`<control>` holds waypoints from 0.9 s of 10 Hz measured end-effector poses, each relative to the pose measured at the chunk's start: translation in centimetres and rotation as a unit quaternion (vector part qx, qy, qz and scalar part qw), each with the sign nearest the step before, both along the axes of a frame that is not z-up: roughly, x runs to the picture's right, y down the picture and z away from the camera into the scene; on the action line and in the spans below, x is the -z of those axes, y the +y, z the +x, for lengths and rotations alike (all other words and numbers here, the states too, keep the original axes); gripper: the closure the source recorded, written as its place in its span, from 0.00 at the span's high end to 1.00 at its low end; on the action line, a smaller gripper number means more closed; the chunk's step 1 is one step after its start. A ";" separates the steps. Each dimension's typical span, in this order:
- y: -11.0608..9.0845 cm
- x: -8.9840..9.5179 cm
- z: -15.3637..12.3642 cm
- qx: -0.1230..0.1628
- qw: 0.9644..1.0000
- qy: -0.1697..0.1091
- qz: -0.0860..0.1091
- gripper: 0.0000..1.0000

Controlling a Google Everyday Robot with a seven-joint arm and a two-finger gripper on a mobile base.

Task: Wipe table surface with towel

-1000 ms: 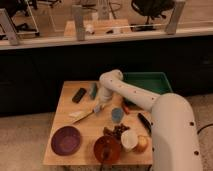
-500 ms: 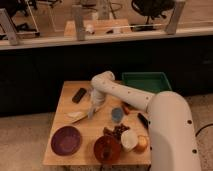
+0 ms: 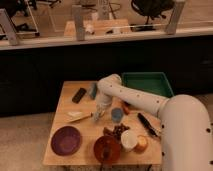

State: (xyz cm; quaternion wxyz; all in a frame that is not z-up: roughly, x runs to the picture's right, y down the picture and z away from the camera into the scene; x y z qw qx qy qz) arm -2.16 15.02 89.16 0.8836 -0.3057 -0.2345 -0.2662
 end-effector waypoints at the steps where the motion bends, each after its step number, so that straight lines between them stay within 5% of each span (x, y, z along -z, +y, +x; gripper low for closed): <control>1: 0.0 0.2 0.8 -0.007 1.000 0.006 0.000 0.00; 9: -4.1 -3.9 2.2 -0.038 0.999 0.033 0.015 0.00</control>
